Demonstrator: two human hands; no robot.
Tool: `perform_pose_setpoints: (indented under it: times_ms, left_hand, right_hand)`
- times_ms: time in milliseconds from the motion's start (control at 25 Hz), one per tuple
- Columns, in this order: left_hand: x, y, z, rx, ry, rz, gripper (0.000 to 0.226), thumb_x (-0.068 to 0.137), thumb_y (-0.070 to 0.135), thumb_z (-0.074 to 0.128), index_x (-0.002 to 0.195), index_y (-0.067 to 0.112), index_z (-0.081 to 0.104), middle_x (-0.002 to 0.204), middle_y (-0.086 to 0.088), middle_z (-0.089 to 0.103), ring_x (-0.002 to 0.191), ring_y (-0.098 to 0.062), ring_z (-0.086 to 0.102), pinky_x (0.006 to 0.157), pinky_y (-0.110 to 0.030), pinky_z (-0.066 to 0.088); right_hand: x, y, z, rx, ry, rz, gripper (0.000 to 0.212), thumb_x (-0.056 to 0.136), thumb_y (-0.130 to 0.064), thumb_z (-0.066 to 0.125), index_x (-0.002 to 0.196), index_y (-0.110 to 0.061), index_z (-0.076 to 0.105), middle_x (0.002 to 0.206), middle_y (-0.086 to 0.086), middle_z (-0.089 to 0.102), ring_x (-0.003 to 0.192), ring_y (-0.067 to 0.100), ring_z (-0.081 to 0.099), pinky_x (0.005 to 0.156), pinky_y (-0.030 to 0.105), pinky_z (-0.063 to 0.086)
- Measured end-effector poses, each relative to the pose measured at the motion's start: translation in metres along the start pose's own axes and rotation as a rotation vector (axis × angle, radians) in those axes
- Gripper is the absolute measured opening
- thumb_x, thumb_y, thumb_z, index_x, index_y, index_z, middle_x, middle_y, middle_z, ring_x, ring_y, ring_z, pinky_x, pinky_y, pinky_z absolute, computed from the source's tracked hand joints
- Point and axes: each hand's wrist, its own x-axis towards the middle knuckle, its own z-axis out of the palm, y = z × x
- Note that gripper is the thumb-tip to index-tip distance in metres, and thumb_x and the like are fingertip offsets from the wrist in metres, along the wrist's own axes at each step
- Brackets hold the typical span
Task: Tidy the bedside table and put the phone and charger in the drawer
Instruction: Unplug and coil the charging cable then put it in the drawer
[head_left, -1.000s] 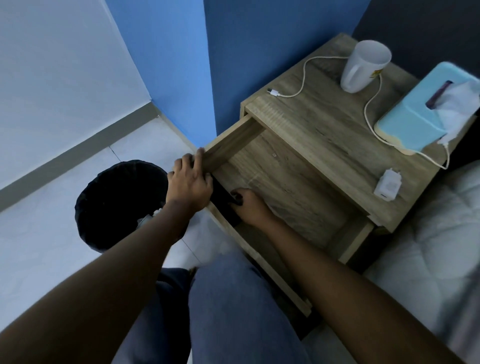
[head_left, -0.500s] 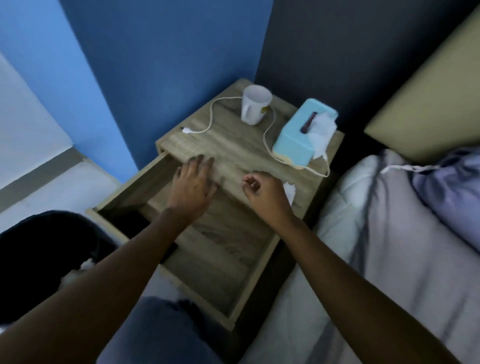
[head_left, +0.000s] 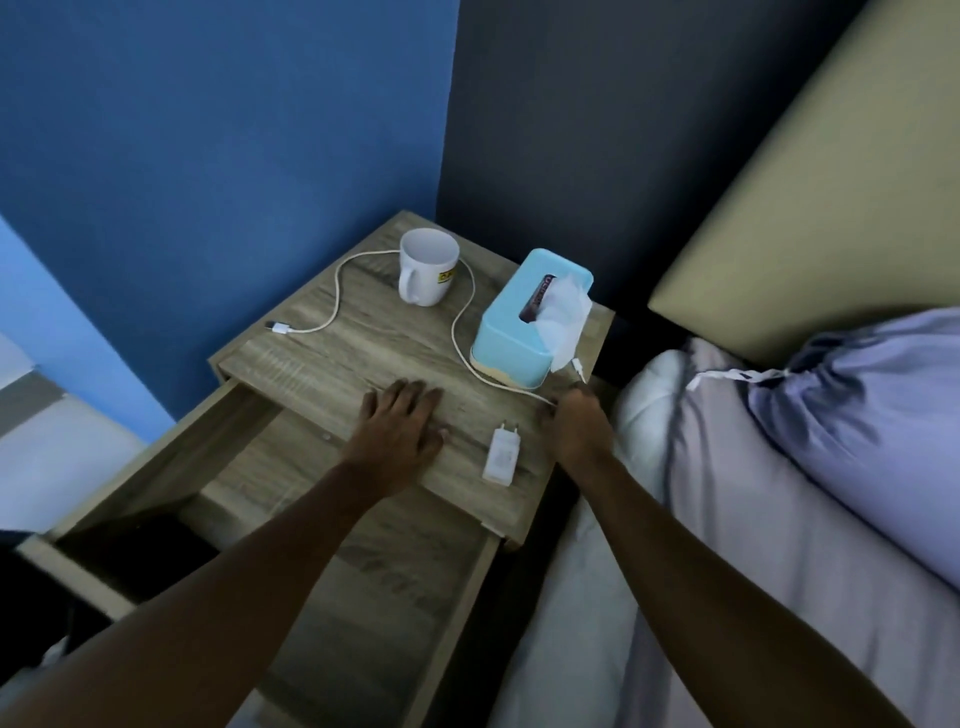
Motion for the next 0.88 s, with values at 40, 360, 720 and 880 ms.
perform_pose_setpoints:
  times_ms: [40, 360, 720, 880]
  left_hand:
    - [0.002, 0.006, -0.01, -0.119, 0.016, -0.046, 0.063, 0.095, 0.055, 0.029, 0.144, 0.019, 0.043, 0.142, -0.011, 0.052, 0.135, -0.031, 0.044, 0.11, -0.054, 0.033]
    - [0.085, 0.065, -0.123, -1.045, -0.022, -0.4, 0.028, 0.098, 0.041, 0.052, 0.115, 0.019, 0.054, 0.117, -0.005, 0.063, 0.105, -0.025, 0.062, 0.09, -0.038, 0.051]
    - [0.118, 0.054, -0.165, -1.007, -0.175, -0.679, 0.011, 0.096, 0.011, 0.056, 0.085, 0.009, 0.056, 0.103, -0.017, 0.066, 0.085, -0.026, 0.062, 0.086, -0.041, 0.055]
    - [0.122, 0.042, -0.171, -1.267, -0.106, -0.655, 0.012, 0.095, -0.001, 0.053, 0.103, 0.008, 0.055, 0.09, -0.015, 0.065, 0.074, -0.018, 0.064, 0.088, -0.036, 0.055]
  right_hand:
    - [-0.002, -0.006, -0.003, 0.038, 0.027, -0.068, 0.023, 0.089, -0.015, 0.058, 0.107, -0.01, 0.072, 0.116, 0.014, 0.065, 0.107, 0.033, 0.062, 0.083, 0.036, 0.051]
    - [-0.015, -0.068, -0.066, 0.373, 0.208, -0.33, 0.019, 0.095, -0.025, 0.062, 0.1, -0.013, 0.076, 0.101, 0.0, 0.075, 0.087, 0.01, 0.065, 0.068, 0.012, 0.04]
    - [-0.013, -0.101, -0.107, 0.54, 0.282, -0.314, 0.017, 0.092, -0.027, 0.066, 0.096, -0.013, 0.076, 0.087, -0.009, 0.069, 0.072, -0.001, 0.056, 0.064, 0.001, 0.035]
    - [-0.019, -0.104, -0.111, 0.582, 0.266, -0.337, 0.014, 0.091, -0.023, 0.067, 0.095, -0.013, 0.076, 0.082, -0.013, 0.064, 0.069, -0.009, 0.055, 0.064, 0.002, 0.035]
